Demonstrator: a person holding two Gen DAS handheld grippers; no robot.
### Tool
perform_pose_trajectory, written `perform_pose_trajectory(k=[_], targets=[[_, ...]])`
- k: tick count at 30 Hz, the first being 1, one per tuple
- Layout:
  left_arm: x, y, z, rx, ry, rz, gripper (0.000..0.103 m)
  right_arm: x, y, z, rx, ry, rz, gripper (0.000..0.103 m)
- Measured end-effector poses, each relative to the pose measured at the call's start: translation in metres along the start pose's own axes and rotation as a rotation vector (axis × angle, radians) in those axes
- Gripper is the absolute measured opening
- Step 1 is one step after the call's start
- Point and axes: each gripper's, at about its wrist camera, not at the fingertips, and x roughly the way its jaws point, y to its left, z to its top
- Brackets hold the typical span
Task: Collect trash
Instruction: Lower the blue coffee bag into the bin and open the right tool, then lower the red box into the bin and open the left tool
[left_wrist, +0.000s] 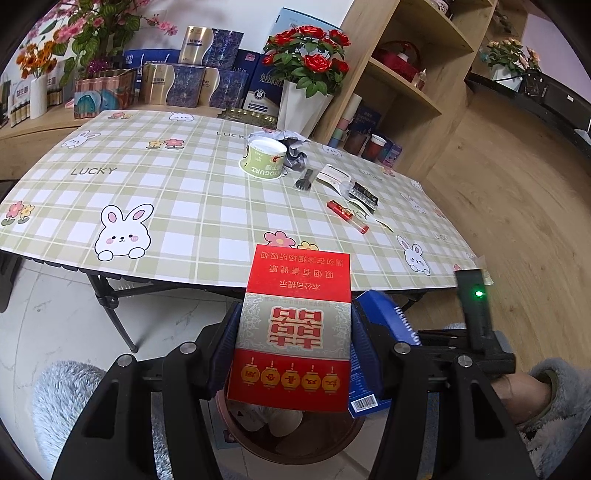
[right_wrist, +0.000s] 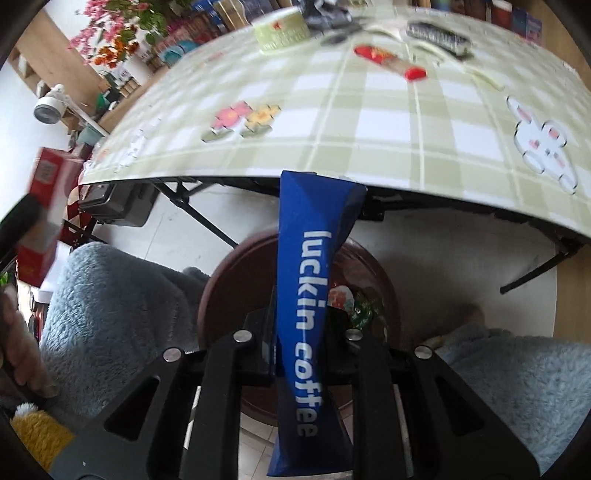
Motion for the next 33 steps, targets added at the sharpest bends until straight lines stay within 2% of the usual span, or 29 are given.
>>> perform_pose_trajectory(k=[2, 4, 5, 6, 10, 12, 17, 22, 27, 30, 33], targets=[[0.0, 0.0, 0.0, 0.003, -0.001, 0.003, 0.056, 0.0, 0.001, 0.001, -0.001, -0.007, -0.004, 0.022], [0.0, 0.001, 0.0, -0.001, 0.002, 0.003, 0.056, -0.006, 0.002, 0.002, -0.004, -0.044, 0.016, 0.03], [0.001, 0.002, 0.0, -0.004, 0.005, 0.001, 0.056, -0.009, 0.004, 0.003, -0.007, -0.056, 0.028, 0.041], [0.002, 0.003, 0.0, -0.007, 0.009, 0.0, 0.056, -0.011, 0.005, 0.003, -0.013, -0.07, 0.037, 0.045], [0.003, 0.003, -0.001, -0.005, 0.014, -0.002, 0.056, -0.021, 0.014, 0.008, -0.066, -0.125, 0.034, 0.048], [0.003, 0.003, 0.0, -0.003, 0.013, -0.001, 0.056, -0.03, 0.018, 0.01, -0.092, -0.171, 0.03, 0.065], [0.006, 0.001, 0.001, 0.035, 0.017, 0.013, 0.056, -0.065, 0.02, 0.013, -0.192, -0.33, -0.056, 0.093], [0.011, -0.002, 0.005, 0.111, 0.029, -0.008, 0.056, -0.092, 0.013, 0.013, -0.288, -0.455, -0.184, 0.097], [0.025, -0.008, 0.006, 0.231, 0.063, -0.053, 0.056, -0.108, -0.008, 0.005, -0.315, -0.549, -0.277, 0.097], [0.039, -0.014, 0.0, 0.3, 0.097, -0.051, 0.056, -0.108, -0.021, 0.005, -0.264, -0.557, -0.285, 0.097], [0.053, -0.015, -0.009, 0.304, 0.126, -0.069, 0.056, -0.108, -0.024, 0.001, -0.236, -0.571, -0.307, 0.097]])
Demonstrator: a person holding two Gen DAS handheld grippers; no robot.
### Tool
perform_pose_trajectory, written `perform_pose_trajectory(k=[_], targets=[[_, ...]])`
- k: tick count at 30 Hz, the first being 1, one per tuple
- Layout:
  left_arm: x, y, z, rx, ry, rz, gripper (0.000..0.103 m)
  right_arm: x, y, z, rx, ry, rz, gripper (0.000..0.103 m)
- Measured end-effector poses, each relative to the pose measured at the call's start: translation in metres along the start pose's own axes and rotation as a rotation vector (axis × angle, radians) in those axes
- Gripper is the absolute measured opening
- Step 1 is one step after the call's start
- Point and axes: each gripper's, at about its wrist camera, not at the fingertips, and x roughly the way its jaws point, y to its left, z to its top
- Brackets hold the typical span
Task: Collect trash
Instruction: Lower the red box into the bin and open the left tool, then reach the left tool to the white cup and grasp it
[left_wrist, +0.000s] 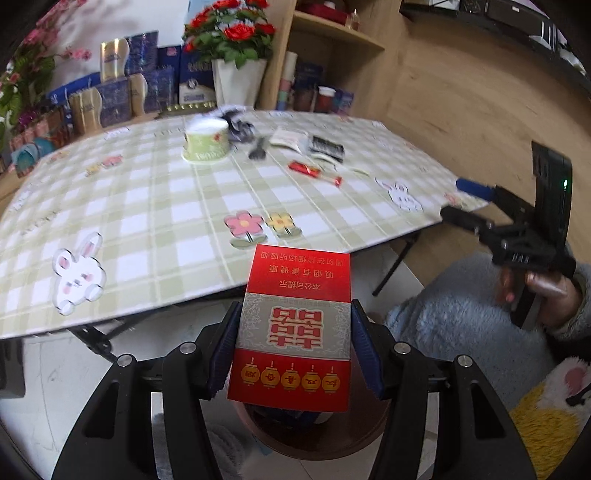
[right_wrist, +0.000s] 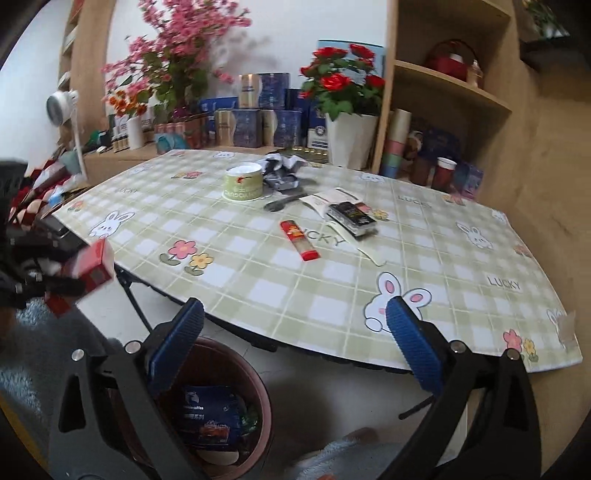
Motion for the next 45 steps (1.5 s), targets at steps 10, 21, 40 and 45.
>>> perform_pose_trajectory(k=[10, 21, 40, 45], targets=[[0.023, -0.006, -0.01, 0.011, 0.083, -0.025, 0.056, 0.004, 0.029, -0.005, -0.12, 0.023, 0.032, 0.097], [0.03, -0.01, -0.012, 0.029, 0.105, 0.009, 0.072, 0.009, 0.021, -0.007, -0.075, 0.053, 0.034, 0.097], [-0.006, 0.046, -0.005, -0.255, -0.085, 0.252, 0.094, 0.013, 0.017, -0.007, -0.049, 0.076, 0.032, 0.097], [-0.012, 0.059, -0.009, -0.33, -0.103, 0.259, 0.094, 0.015, 0.017, -0.007, -0.052, 0.081, 0.034, 0.097]])
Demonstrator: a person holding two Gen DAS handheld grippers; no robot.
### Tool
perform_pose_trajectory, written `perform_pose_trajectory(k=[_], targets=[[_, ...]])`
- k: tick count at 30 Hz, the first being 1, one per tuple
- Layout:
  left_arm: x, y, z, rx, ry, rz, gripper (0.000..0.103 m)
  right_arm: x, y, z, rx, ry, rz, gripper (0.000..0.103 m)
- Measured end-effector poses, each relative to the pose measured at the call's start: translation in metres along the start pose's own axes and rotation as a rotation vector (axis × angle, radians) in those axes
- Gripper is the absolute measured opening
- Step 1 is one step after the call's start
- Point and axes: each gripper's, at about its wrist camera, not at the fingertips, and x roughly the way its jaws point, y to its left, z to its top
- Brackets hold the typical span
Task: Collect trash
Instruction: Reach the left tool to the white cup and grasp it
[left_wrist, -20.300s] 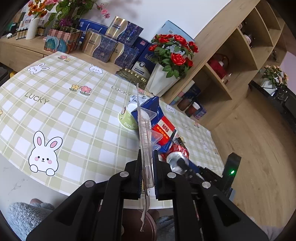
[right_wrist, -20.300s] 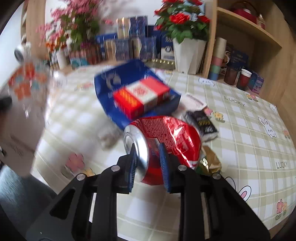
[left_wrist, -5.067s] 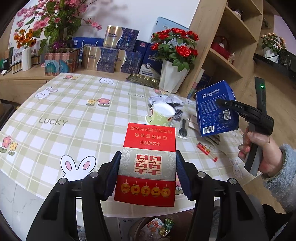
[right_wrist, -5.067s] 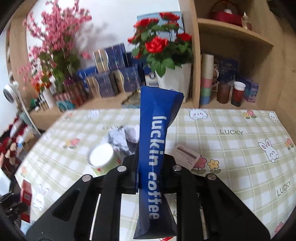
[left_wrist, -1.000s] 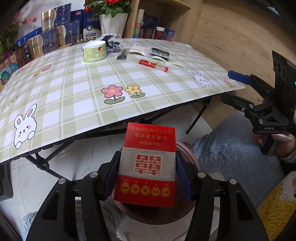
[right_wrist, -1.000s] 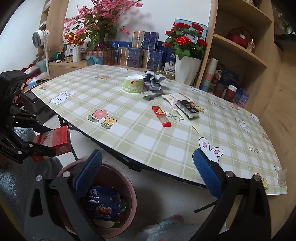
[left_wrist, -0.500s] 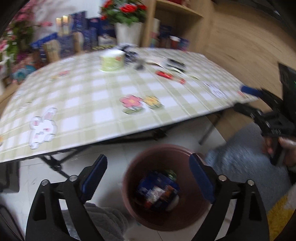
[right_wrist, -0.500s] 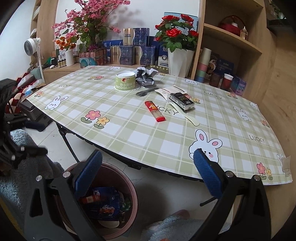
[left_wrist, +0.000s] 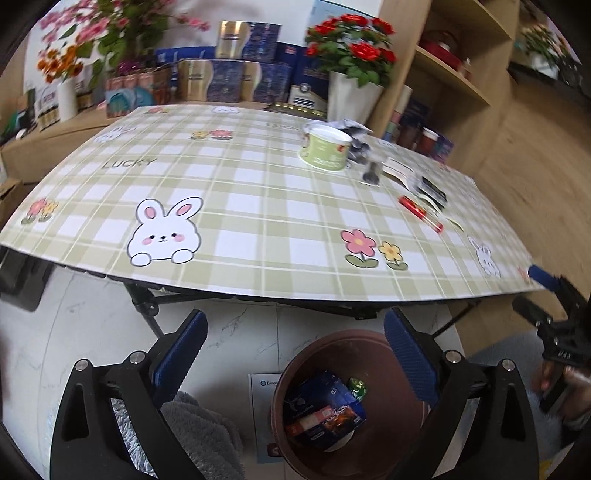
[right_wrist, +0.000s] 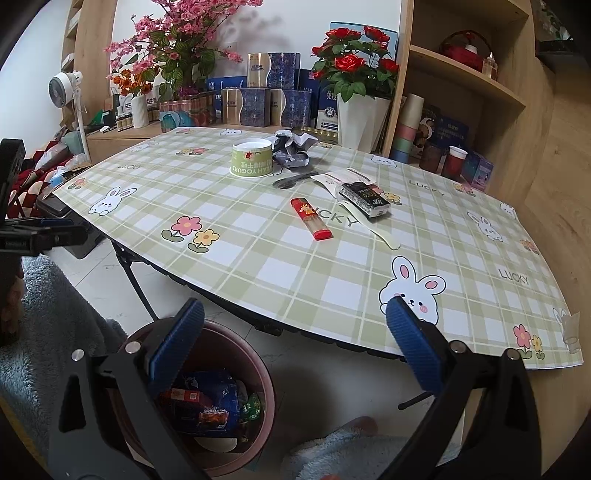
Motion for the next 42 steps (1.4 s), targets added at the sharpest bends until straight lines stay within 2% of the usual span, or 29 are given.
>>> perform_pose_trajectory(k=[14, 17, 20, 22, 24, 28, 32, 35, 39, 42], targets=[[0.002, -0.001, 0.001, -0.002, -0.002, 0.018, 0.095, 0.006, 0.006, 0.002, -0.039, 0.022, 0.0, 0.097], [-0.002, 0.006, 0.006, -0.034, -0.011, -0.003, 0.095, 0.006, 0.003, 0.003, -0.024, 0.02, 0.006, 0.097], [-0.004, 0.016, 0.014, -0.086, 0.0, -0.043, 0.095, 0.011, -0.009, 0.007, 0.043, 0.046, -0.009, 0.097], [-0.003, 0.016, 0.021, -0.088, 0.026, -0.105, 0.095, 0.018, -0.02, 0.008, 0.101, 0.075, -0.004, 0.097], [-0.004, 0.009, 0.031, -0.048, 0.021, -0.143, 0.095, 0.023, -0.03, 0.01, 0.151, 0.082, -0.004, 0.097], [-0.002, -0.008, 0.061, 0.052, -0.017, -0.128, 0.096, 0.035, -0.05, 0.02, 0.233, 0.081, -0.008, 0.097], [0.021, -0.018, 0.103, 0.085, -0.032, -0.128, 0.097, 0.048, -0.064, 0.034, 0.248, 0.058, -0.016, 0.097], [0.053, -0.031, 0.135, 0.124, -0.029, -0.121, 0.097, 0.063, -0.074, 0.046, 0.249, 0.053, -0.028, 0.097], [0.113, -0.049, 0.171, 0.169, 0.006, -0.087, 0.097, 0.086, -0.085, 0.062, 0.254, 0.068, -0.046, 0.097], [0.154, -0.054, 0.191, 0.154, 0.038, -0.074, 0.097, 0.102, -0.087, 0.074, 0.243, 0.078, -0.046, 0.097]])
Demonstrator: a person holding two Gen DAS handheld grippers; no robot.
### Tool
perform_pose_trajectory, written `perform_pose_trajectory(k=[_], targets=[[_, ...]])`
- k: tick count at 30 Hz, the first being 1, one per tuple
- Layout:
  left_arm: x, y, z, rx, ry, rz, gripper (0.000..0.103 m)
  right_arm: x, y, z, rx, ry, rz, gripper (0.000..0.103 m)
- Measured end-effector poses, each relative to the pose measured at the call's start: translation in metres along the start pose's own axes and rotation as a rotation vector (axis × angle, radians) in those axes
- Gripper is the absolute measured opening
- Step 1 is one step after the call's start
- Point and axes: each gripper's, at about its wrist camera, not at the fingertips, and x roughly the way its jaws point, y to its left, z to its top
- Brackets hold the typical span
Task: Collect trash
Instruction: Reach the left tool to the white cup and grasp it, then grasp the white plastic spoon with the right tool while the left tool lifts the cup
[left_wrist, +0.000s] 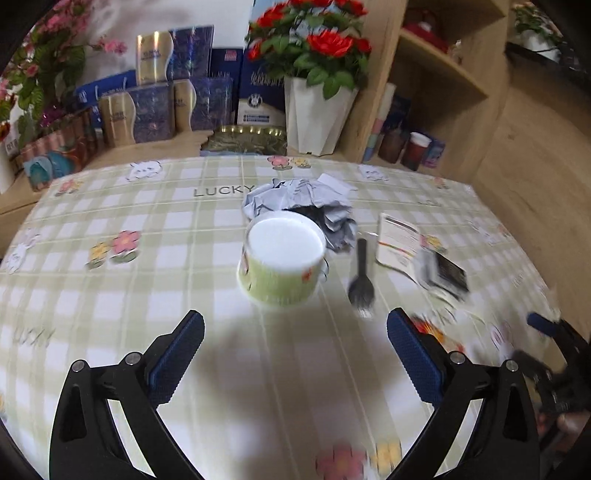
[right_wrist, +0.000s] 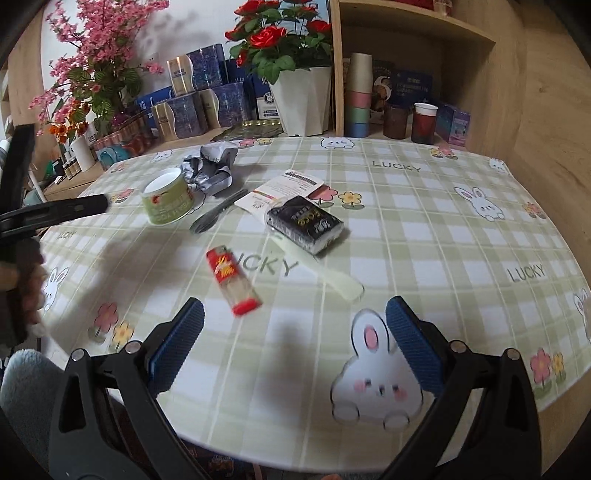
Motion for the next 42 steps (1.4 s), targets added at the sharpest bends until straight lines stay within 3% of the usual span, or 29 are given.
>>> perform_pose_trajectory(k=[6, 13, 15, 17, 22, 25, 27, 31, 34, 38, 42], targets=[[0.048, 0.013, 0.021, -0.098, 0.04, -0.011, 0.097, 0.016, 0.002, 0.015, -0.028, -0.001, -0.018, 0.097], [0.075, 0.015, 0.031, -0.082, 0.072, 0.012, 0.097, 0.03, -0.015, 0.021, -0.045, 0.028, -0.011, 0.096], [0.078, 0.016, 0.03, -0.086, 0.081, 0.01, 0.086, 0.033, -0.017, 0.021, -0.058, 0.035, -0.007, 0.095], [0.082, 0.017, 0.029, -0.085, 0.102, 0.005, 0.076, 0.041, -0.019, 0.023, -0.071, 0.06, 0.014, 0.086], [0.074, 0.016, 0.022, -0.046, 0.104, 0.007, 0.074, 0.058, -0.02, 0.026, -0.066, 0.109, 0.059, 0.074], [0.063, 0.017, 0.016, -0.037, 0.095, -0.005, 0.074, 0.069, -0.015, 0.029, -0.102, 0.134, 0.061, 0.06], [0.054, 0.019, 0.012, -0.045, 0.086, -0.02, 0.074, 0.079, -0.013, 0.032, -0.114, 0.163, 0.076, 0.042], [0.038, 0.019, 0.002, -0.049, 0.08, -0.038, 0.074, 0.093, -0.009, 0.037, -0.122, 0.202, 0.094, 0.027], [0.028, 0.018, -0.005, -0.067, 0.08, -0.063, 0.073, 0.099, -0.002, 0.04, -0.143, 0.199, 0.078, 0.027], [0.014, 0.017, -0.014, -0.106, 0.065, -0.096, 0.073, 0.107, -0.004, 0.045, -0.115, 0.201, 0.066, 0.035], [0.001, 0.015, -0.02, -0.117, 0.049, -0.117, 0.073, 0.107, -0.002, 0.046, -0.124, 0.191, 0.058, 0.032]])
